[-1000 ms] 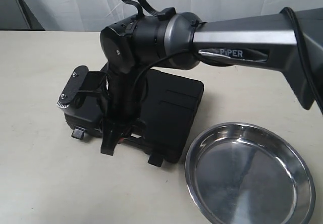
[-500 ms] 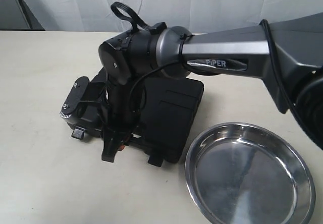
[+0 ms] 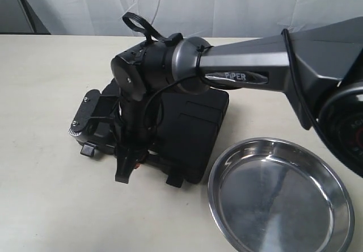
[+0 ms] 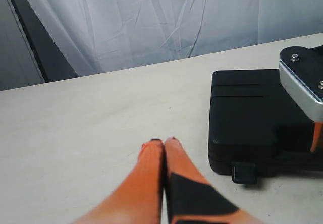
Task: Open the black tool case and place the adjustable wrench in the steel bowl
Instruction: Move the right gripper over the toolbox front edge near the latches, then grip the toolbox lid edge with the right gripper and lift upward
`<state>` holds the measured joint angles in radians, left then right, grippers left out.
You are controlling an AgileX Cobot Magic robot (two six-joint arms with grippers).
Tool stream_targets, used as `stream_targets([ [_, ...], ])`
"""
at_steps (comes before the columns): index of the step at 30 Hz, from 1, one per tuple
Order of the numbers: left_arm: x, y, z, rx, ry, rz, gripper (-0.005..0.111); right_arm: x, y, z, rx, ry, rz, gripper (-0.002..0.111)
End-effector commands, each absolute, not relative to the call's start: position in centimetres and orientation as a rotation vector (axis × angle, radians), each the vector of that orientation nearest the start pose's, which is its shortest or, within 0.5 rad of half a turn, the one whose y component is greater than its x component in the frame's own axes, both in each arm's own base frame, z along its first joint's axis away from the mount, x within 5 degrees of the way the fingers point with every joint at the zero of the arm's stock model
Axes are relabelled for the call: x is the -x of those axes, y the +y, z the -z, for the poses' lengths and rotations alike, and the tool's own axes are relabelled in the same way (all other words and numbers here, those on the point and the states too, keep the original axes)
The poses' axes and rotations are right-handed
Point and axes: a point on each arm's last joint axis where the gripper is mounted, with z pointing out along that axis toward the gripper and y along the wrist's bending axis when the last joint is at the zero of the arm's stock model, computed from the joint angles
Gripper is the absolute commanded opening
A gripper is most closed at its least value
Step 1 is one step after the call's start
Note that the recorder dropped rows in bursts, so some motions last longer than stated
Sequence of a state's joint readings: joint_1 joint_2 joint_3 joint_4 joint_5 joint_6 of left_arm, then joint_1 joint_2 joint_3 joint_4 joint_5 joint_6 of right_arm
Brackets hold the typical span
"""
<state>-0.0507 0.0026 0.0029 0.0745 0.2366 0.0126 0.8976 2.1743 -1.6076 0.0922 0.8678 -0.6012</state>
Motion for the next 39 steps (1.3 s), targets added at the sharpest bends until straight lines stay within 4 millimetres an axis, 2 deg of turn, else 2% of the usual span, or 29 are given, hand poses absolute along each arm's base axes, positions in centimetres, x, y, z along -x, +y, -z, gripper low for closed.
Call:
stream_targets([
  [1,-5.54,-0.13,-19.16,-0.101,1.719,-0.036,0.000,-27.44,35.26,-15.07,1.935,2.174,-0.146,0.028],
  [5,-5.54,-0.13,-19.16,-0.101,1.719,-0.036,0.000,-27.49,35.30,-15.08,1.931,2.168,-0.145,0.016],
  [18,-5.54,-0.13,-19.16,-0.101,1.719,-0.036,0.000,-27.45,35.27,-15.07,1.934,2.173,-0.146,0.017],
  [20,-5.54,-0.13,-19.16,-0.101,1.719,-0.036,0.000,-27.44,35.23,-15.06,1.938,2.175,-0.143,0.021],
  [23,-5.54,-0.13,-19.16,-0.101,1.719,-0.036,0.000,-27.41,35.21,-15.05,1.941,2.178,-0.142,0.043],
  [25,-5.54,-0.13,-19.16,-0.101,1.719,-0.036,0.000,-27.48,35.13,-15.04,1.950,2.171,-0.125,0.051],
  [39,-5.54,-0.13,-19.16,-0.101,1.719,-0.036,0.000,-27.56,35.16,-15.06,1.948,2.161,-0.118,0.047],
])
